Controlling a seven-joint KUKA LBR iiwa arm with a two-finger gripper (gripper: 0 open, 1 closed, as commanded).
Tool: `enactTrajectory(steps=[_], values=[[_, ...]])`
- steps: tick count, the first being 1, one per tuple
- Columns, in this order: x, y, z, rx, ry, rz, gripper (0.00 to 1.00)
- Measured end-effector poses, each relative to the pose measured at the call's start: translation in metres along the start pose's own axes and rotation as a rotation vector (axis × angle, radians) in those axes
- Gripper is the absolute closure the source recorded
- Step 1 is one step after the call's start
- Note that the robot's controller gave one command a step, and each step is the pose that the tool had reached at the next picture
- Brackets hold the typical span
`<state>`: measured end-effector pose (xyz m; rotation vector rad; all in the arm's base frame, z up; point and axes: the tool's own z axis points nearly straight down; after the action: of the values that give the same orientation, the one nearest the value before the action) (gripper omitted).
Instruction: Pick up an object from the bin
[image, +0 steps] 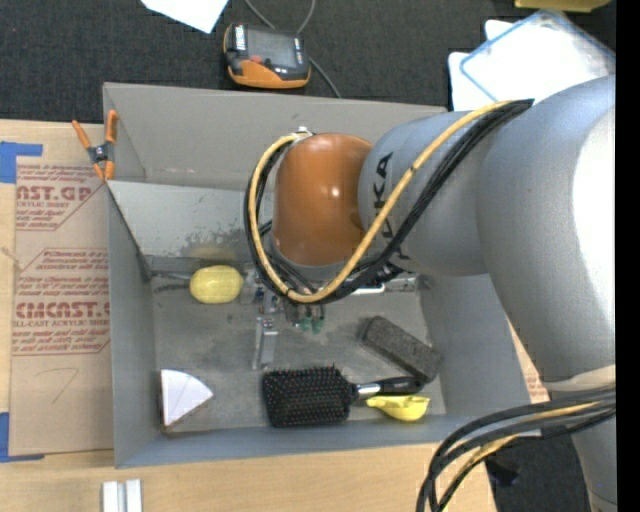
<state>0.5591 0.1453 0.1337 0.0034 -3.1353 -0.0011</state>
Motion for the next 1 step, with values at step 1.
enactTrajectory(steps=[1], values=[[-0.0019, -0.0009, -0.0047, -0.001, -0.007, 0.002, 0.00]])
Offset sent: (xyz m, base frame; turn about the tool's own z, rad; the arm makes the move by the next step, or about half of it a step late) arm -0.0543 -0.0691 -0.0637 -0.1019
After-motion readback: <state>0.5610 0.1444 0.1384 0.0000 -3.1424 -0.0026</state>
